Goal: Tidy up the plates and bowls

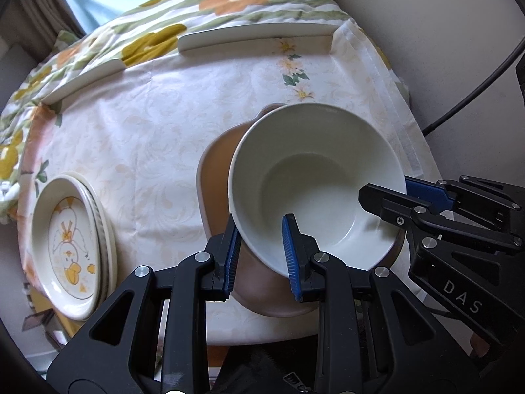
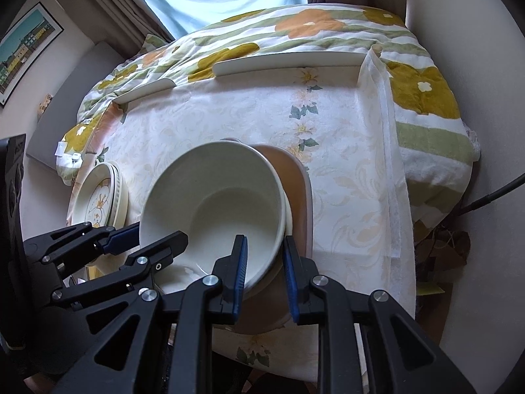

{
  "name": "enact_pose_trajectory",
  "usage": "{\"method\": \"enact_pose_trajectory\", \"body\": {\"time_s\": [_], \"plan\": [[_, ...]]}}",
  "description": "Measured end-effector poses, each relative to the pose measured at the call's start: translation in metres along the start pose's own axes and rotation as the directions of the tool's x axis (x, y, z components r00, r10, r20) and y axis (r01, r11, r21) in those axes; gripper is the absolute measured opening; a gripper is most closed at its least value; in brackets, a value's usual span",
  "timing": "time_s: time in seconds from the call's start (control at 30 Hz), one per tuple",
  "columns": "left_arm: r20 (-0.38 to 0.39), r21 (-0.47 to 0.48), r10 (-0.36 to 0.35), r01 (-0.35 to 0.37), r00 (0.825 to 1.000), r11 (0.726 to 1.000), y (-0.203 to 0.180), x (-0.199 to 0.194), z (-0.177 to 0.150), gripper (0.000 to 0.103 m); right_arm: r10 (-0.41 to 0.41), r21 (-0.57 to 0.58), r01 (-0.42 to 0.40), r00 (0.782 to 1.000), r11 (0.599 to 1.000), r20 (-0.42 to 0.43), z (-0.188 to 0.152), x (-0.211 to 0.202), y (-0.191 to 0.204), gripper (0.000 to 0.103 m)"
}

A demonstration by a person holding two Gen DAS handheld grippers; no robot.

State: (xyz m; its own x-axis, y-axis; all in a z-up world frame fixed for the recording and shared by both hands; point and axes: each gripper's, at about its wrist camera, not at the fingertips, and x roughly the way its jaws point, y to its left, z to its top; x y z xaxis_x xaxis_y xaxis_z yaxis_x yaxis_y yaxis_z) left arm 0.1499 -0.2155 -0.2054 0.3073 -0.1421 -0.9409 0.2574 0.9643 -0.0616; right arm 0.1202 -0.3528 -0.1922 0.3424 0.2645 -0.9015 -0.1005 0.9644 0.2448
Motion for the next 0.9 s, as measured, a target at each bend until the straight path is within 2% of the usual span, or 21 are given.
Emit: {"method": "enact_pose_trajectory", "body": {"time_s": [0.53, 0.9], "plan": [[0.017, -0.012, 0.026, -0.025, 1.000, 1.000, -0.001, -0.004, -0.004, 0.022, -0.008, -0.030, 0.008, 1.000, 1.000, -0.004, -0.002, -0.003, 0.006, 0.020], [0.122, 0.014, 0.051, -0.053, 0.991, 0.998, 0.012, -0.044, -0.007, 0.024, 0.029, -0.017, -0.028, 0.998, 0.999, 0.054, 0.003, -0.029, 0.007, 0.020]]}}
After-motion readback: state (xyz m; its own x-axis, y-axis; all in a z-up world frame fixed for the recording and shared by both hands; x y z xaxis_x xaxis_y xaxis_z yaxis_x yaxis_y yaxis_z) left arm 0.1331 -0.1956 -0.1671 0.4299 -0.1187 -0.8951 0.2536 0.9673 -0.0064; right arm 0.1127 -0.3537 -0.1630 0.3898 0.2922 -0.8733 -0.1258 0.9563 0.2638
